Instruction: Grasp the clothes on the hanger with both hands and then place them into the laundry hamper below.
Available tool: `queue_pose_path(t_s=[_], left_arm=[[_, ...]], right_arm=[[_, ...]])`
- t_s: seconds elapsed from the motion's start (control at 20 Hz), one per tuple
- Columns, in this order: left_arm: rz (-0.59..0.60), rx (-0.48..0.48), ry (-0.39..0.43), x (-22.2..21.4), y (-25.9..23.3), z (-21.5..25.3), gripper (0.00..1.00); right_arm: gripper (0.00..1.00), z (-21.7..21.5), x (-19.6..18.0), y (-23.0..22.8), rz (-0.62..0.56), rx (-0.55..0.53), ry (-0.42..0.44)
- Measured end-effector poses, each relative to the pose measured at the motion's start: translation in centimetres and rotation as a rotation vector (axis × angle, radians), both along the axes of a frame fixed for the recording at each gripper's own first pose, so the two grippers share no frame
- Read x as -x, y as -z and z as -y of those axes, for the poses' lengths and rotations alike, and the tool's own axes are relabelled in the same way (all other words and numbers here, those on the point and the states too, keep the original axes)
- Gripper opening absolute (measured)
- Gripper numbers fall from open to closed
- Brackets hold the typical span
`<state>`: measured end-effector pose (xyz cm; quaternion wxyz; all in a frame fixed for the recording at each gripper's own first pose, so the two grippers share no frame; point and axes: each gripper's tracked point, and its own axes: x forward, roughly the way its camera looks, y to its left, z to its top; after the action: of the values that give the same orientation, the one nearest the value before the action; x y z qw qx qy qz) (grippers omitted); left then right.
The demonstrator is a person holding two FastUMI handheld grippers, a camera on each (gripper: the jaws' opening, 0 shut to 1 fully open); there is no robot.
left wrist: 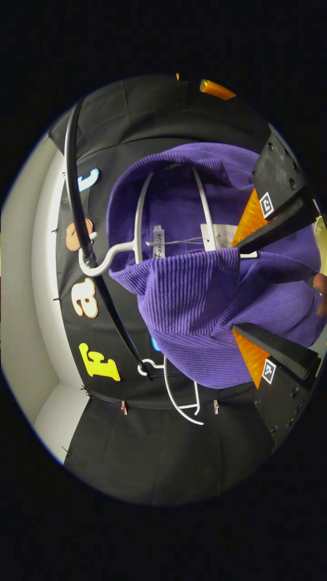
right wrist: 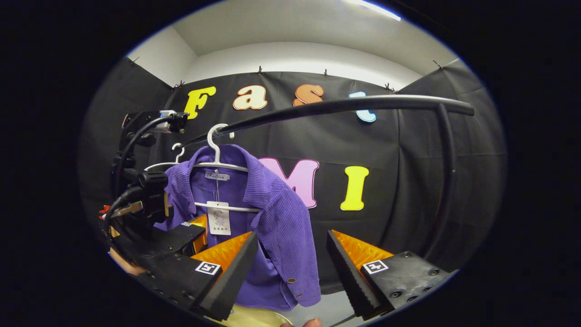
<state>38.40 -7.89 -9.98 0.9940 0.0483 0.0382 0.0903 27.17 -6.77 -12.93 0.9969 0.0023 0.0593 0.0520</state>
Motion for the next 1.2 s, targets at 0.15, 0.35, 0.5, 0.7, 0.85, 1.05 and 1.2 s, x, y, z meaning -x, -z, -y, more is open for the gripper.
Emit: queue_pose_path(t_s=[0.15,0.35,0.5,0.7,0.85,1.05,1.2], left_arm=[[0.031,0.013,-0.043,-0.4,-0.5,-1.5,0.96],[0.074,0.006,-0.113,0.0,-1.9,-4.3,0.84],[0.057,0.026,-0.128,0.1,-2.1,-5.0,0.63],[0.023,0.029,-0.121,-0.1,-1.6,-4.8,0.40],[-0.022,0.062,-0.069,-0.7,-0.8,-3.8,0.24],[-0.035,0.072,-0.053,-0.9,-0.7,-4.1,0.10],[-0.056,0.085,0.000,-1.1,-0.3,-3.6,0.10]], right_arm=[[0.97,-0.3,-1.8,0.9,-0.001,-0.002,-0.015],[0.97,-2.2,-5.2,1.4,0.029,-0.002,-0.060],[0.97,-4.6,-7.7,1.4,0.060,-0.021,-0.110],[0.97,-6.8,-10.0,2.1,0.072,-0.080,-0.126],[0.99,-7.5,-11.5,2.8,0.067,-0.079,-0.103],[0.42,-6.0,-12.4,3.5,0.060,-0.060,-0.041],[0.12,-6.4,-12.1,3.4,0.074,-0.057,-0.098]])
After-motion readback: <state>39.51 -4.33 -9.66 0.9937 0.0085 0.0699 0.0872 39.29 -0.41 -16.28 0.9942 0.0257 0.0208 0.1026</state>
